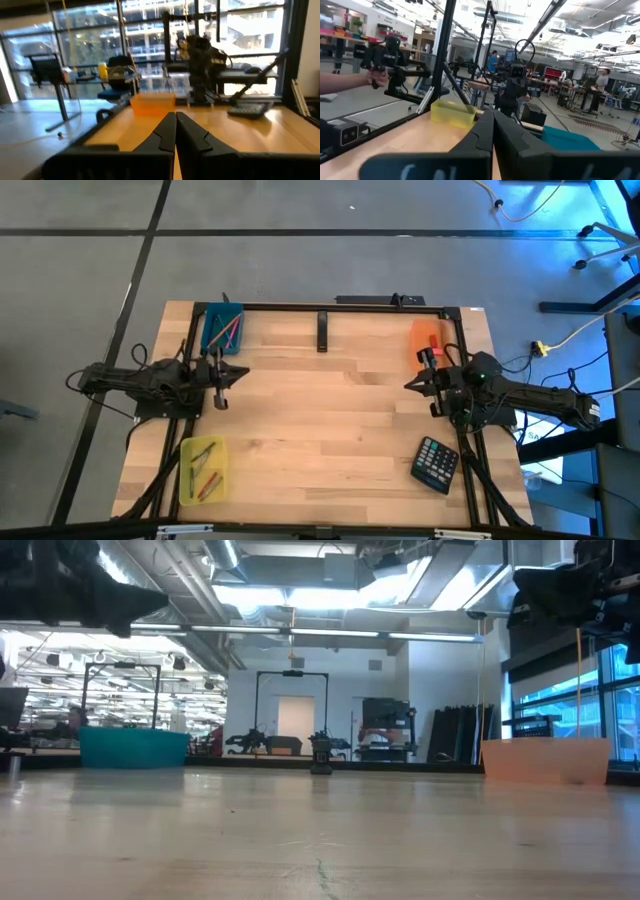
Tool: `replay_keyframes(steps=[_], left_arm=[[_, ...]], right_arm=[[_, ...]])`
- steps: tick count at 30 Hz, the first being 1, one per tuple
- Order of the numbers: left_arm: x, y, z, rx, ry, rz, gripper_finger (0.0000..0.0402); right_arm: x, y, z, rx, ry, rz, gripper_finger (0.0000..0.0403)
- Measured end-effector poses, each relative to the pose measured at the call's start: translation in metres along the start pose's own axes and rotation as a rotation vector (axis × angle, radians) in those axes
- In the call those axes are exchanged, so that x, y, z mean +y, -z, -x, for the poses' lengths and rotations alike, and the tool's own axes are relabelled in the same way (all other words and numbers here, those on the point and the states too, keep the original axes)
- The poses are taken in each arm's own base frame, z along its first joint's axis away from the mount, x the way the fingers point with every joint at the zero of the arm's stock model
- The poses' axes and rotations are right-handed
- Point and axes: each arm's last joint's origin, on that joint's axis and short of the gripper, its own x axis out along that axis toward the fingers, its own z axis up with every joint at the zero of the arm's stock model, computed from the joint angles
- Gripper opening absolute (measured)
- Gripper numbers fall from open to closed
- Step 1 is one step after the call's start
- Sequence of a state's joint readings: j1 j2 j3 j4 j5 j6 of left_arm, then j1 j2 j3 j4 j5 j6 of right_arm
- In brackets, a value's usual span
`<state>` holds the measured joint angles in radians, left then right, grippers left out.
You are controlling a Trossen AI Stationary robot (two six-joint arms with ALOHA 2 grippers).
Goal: Sort crayons/erasers/pens/pencils in bins
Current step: Return to Home Position
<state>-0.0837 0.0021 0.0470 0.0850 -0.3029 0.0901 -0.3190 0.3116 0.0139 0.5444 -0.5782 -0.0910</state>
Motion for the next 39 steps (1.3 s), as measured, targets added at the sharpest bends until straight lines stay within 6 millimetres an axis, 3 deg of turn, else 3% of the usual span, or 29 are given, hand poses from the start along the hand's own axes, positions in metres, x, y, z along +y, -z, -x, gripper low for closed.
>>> replay_keyframes(steps=[5,21,32,39], left_arm=[[-0.003,0.017,-0.001,0.068,0.044,0.061,0.0008],[-0.004,0.018,-0.002,0.079,0.063,0.035,0.0011],[-0.004,0.018,-0.002,0.078,0.062,0.031,0.0031],[-0.004,0.018,-0.002,0.078,0.062,0.032,0.0022]], right_arm=[[0.000,-0.001,0.000,-0.013,0.001,0.013,0.0010],[-0.004,0.006,-0.008,0.027,-0.002,0.038,0.0010],[-0.009,-0.003,-0.011,-0.074,0.061,0.071,0.0010],[-0.007,-0.002,-0.011,-0.068,0.015,0.044,0.0010]])
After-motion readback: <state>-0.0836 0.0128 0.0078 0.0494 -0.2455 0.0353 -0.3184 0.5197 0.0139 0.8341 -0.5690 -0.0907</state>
